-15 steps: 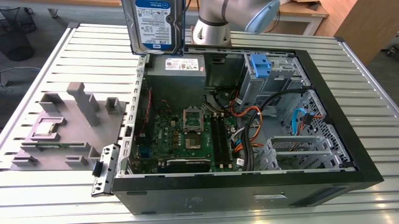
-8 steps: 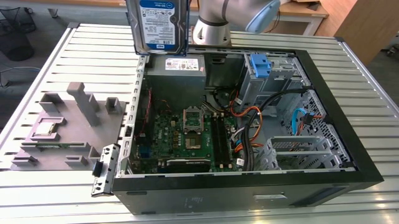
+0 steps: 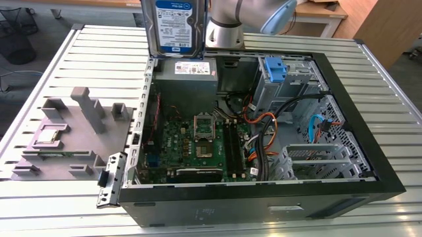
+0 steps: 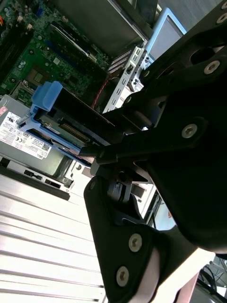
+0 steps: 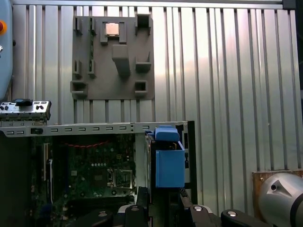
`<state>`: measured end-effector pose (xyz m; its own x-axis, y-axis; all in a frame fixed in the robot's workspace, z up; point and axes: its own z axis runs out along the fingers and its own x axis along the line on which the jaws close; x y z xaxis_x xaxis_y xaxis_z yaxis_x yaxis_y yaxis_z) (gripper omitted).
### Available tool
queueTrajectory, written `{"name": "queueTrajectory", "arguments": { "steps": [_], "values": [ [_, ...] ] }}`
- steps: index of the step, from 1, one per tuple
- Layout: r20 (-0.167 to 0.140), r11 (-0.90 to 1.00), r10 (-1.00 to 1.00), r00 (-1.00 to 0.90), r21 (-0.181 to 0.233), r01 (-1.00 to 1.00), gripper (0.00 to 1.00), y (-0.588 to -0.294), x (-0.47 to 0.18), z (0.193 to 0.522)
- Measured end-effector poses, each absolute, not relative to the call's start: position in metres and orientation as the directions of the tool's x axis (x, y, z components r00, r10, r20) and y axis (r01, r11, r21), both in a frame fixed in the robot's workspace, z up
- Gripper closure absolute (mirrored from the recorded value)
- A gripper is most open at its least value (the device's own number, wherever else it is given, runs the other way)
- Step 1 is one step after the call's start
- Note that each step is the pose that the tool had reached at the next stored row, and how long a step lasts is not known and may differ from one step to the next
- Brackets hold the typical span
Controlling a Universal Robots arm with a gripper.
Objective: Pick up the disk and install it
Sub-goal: 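Pick up the disk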
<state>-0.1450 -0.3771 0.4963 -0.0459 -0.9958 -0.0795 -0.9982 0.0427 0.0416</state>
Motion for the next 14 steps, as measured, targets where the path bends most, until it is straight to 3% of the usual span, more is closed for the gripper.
{"name": "queueTrajectory", "arguments": {
  "steps": [14],
  "values": [
    [-0.079, 0.043, -0.996, -0.046, 0.042, -0.998, 0.65, -0.377, -0.118, 0.496]
  ]
}}
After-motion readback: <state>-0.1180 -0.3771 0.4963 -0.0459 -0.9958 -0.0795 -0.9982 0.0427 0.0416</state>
